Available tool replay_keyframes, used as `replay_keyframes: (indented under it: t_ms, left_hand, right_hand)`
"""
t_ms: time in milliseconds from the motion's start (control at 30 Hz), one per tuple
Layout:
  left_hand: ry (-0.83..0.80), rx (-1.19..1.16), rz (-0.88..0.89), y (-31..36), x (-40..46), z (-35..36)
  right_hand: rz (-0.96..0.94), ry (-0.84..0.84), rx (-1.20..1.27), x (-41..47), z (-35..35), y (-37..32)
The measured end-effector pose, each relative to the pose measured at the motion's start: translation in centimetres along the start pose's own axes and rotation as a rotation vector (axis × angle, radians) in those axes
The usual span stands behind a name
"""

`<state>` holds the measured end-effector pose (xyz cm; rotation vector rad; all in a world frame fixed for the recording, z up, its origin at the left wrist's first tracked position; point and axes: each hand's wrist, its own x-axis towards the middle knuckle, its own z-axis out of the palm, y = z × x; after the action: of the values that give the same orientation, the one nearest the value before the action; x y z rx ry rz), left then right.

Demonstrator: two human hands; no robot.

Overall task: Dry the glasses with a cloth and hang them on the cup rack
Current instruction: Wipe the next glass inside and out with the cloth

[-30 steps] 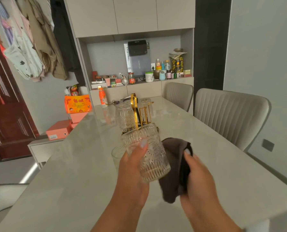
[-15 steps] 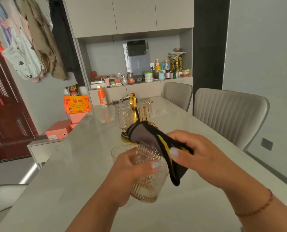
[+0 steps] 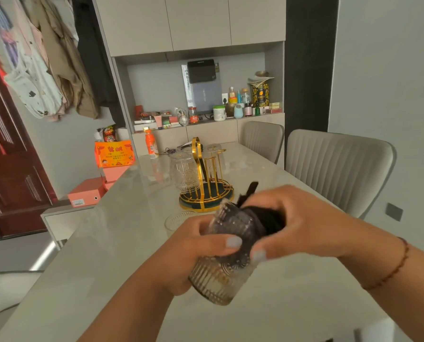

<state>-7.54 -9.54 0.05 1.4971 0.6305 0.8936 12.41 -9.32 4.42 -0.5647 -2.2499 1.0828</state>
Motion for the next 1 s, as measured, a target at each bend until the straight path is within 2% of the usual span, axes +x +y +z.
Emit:
replay_keyframes:
  t_ms: [67,133,200,267,333,400,533,600,633,733,800,833,900,933,1000]
  left_hand:
    - [0.011,-0.061,-0.006,0.3,-0.3,-0.4]
    - [0.021,-0.049,-0.014,0.7,-0.6,-0.7]
    - [0.023,-0.027,-0.035,1.1,-0.8,-0.8]
    - [-0.008,-0.022,-0.063,1.2,-0.6,-0.7]
    - [-0.071,-0.046,-0.094,1.3,-0.2,-0.3]
    - [-0.159,-0.052,-0.117,1.5,0.0,0.0]
    - [-0.093,-0.018,-0.189,1.2,0.1,-0.5]
    - [-0.119,-0.045,-0.184,1.8,0.4,-0.1]
    - [-0.050,-0.026,-0.188,2.2,0.6,0.0]
    - [0.269,0.150,-0.267,2.3,0.2,-0.8]
    - [0.254,0.050,-0.358,1.8,-0.5,-1.0]
    - [0.220,-0.038,-0.388,1.6,-0.8,-0.8]
    - [0.263,-0.166,-0.392,1.2,-0.8,-0.4]
    - [0.307,-0.187,-0.359,1.0,-0.8,-0.2]
    - [0.359,-0.186,-0.261,0.8,-0.4,0.3]
  right_hand:
    - [-0.063,0.180,0.051,-0.6,-0.3,0.3]
    - [-0.080,0.203,-0.192,-1.0,-0.7,0.1]
    - [-0.021,0.073,-0.403,-0.9,-0.7,-0.5]
    - [-0.025,-0.110,-0.478,-0.4,-0.4,-1.1]
    - [0.006,-0.246,-0.408,0.3,0.3,-1.8]
    - [0.091,-0.292,-0.252,0.5,0.5,-1.6]
    - [0.200,-0.283,-0.145,0.5,0.6,-0.3]
    - [0.227,-0.220,-0.129,0.3,0.6,0.2]
    - [0.225,-0.196,-0.160,0.2,0.5,0.2]
    - [0.145,-0.132,-0.386,0.1,0.0,-0.2]
    - [0.044,-0.144,-0.720,0.3,-0.1,-0.9]
    - [-0.077,-0.122,-0.916,0.5,-0.1,-0.7]
    - [-0.160,-0.121,-1.243,1.1,0.0,-0.2]
    - [-0.167,-0.120,-1.333,1.4,0.0,0.1]
    - [-0.118,-0.135,-1.301,1.7,-0.1,0.5]
